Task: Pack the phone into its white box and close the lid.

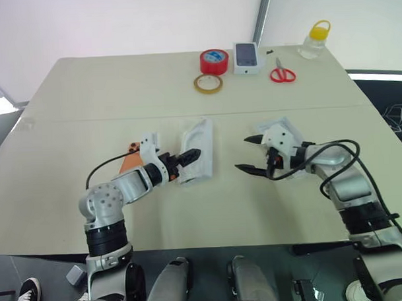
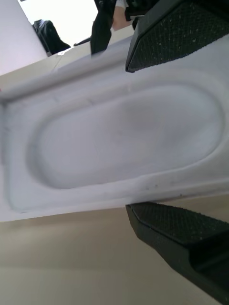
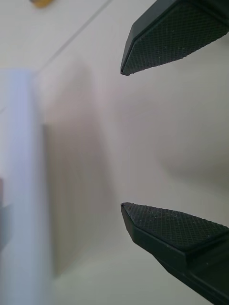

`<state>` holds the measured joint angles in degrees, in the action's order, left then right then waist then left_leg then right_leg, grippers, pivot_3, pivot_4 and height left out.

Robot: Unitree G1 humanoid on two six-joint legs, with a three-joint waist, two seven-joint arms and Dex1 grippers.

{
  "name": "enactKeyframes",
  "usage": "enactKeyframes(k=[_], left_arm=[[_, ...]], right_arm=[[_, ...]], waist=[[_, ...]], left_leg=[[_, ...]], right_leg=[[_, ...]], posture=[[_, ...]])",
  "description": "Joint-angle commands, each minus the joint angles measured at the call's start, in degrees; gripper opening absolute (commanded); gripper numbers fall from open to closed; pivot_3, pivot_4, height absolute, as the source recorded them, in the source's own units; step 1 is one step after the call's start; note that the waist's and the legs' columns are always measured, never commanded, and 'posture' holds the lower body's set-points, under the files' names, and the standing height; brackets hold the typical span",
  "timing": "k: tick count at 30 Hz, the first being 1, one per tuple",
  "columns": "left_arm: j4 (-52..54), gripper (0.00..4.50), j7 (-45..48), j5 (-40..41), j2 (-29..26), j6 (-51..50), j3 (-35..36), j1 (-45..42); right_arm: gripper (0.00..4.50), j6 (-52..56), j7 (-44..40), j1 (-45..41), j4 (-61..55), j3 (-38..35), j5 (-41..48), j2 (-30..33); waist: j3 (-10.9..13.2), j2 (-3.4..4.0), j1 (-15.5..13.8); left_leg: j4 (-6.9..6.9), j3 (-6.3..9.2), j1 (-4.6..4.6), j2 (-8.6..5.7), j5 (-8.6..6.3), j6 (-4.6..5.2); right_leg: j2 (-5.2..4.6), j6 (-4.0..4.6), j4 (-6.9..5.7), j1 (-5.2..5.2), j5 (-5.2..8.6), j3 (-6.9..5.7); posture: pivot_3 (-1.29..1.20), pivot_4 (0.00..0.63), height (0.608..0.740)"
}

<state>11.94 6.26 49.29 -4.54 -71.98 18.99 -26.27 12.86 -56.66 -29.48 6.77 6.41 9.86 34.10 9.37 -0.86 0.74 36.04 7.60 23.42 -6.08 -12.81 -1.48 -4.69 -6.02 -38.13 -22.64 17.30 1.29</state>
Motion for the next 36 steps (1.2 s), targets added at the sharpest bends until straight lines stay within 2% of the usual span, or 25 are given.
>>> enactKeyframes(k=[1,2,8,9,13,16,21,25,28,31,36], left_arm=[[3.55,4.50,0.80,1.92,-0.85,2.05,0.26,-1.48],[4.14,4.50,1.48,2.10,-1.25,2.50,-0.17,-1.66],[5.77,4.50,2.95,2.66,-3.68,3.47,-1.06,-0.31],[6.21,4.50,3.57,1.96,-4.62,4.85,-1.19,-0.03],[6.71,4.50,9.02,-1.93,-11.27,13.59,-0.71,2.26],[2.92,4.50,11.02,-3.07,-16.19,16.15,1.75,3.83],[-4.23,4.50,15.75,-2.27,-25.14,13.86,5.29,6.36],[-10.34,4.50,20.51,-4.54,-32.33,14.50,5.03,7.69],[-13.91,4.50,23.95,-4.66,-35.84,13.33,4.39,8.18],[-18.04,4.50,28.10,-5.49,-38.06,13.83,3.58,9.06],[-20.83,4.50,30.83,-6.31,-38.21,13.15,1.35,8.35]], right_arm=[[3.93,0.50,1.60,-2.36,-0.89,-1.44,0.98,-1.23],[3.64,0.17,2.09,-2.54,-0.77,-1.01,0.52,-1.67],[0.43,0.59,3.87,-3.49,-1.98,0.56,0.17,-5.22],[0.05,0.56,4.11,-3.51,-2.34,1.02,-0.24,-5.70],[0.05,2.01,7.13,-4.05,-2.49,3.86,-2.63,-8.92],[0.05,1.38,9.83,-4.66,-1.89,7.06,-5.77,-12.05],[0.05,3.50,13.48,-7.79,-1.03,11.56,-8.78,-18.60],[0.05,3.54,15.52,-10.35,0.56,15.81,-12.55,-23.00],[0.05,5.30,17.03,-12.22,2.58,17.60,-13.45,-27.21],[0.05,6.29,18.78,-14.75,7.65,22.92,-17.74,-32.14],[0.05,11.70,16.01,-19.68,17.46,26.18,-19.80,-35.64]], waist=[[0.00,0.00,-0.12],[0.00,0.00,-0.12],[0.00,0.00,0.07],[0.00,0.00,0.19],[0.00,0.01,0.47],[0.00,0.03,0.33],[0.00,0.03,0.40],[0.00,0.04,0.35],[0.00,0.03,0.28],[0.00,0.04,0.62],[0.00,0.02,0.77]], left_leg=[[0.00,0.00,0.00,0.00,0.00,0.00],[0.00,0.00,0.00,0.00,0.00,0.00],[-0.01,0.00,0.00,-0.01,0.00,0.00],[-0.02,0.00,0.00,0.00,0.00,0.00],[-0.08,-0.01,-0.01,0.04,0.03,-0.06],[-0.13,-0.01,-0.01,0.05,0.05,-0.08],[-0.14,0.00,0.00,0.02,0.04,-0.07],[-0.27,0.02,0.00,0.03,0.05,-0.07],[-0.32,0.02,0.00,0.01,0.05,-0.07],[-0.40,0.02,-0.01,0.01,0.05,-0.08],[-0.49,0.06,0.00,0.03,0.11,-0.17]], right_leg=[[0.00,0.00,0.01,0.01,0.00,0.00],[0.00,0.00,0.02,0.01,0.00,0.00],[0.00,0.00,0.02,-0.01,0.00,0.00],[0.00,0.00,0.00,-0.02,0.00,0.01],[0.05,0.02,-0.05,-0.09,-0.01,0.04],[0.06,0.04,-0.05,-0.13,-0.01,0.06],[0.03,0.04,-0.04,-0.16,-0.01,0.08],[0.03,0.04,-0.07,-0.50,-0.01,0.08],[0.02,0.05,-0.06,-0.53,-0.01,0.07],[0.02,0.07,-0.09,-0.60,-0.02,0.10],[0.04,0.11,-0.13,-0.66,-0.05,0.08]], posture=[[0.00,0.150,0.740],[0.00,0.150,0.740],[0.00,0.150,0.740],[0.00,0.150,0.740],[0.00,0.150,0.740],[0.00,0.150,0.740],[0.00,0.150,0.740],[0.00,0.150,0.740],[0.00,0.150,0.740],[0.00,0.150,0.740],[0.00,0.150,0.740]])
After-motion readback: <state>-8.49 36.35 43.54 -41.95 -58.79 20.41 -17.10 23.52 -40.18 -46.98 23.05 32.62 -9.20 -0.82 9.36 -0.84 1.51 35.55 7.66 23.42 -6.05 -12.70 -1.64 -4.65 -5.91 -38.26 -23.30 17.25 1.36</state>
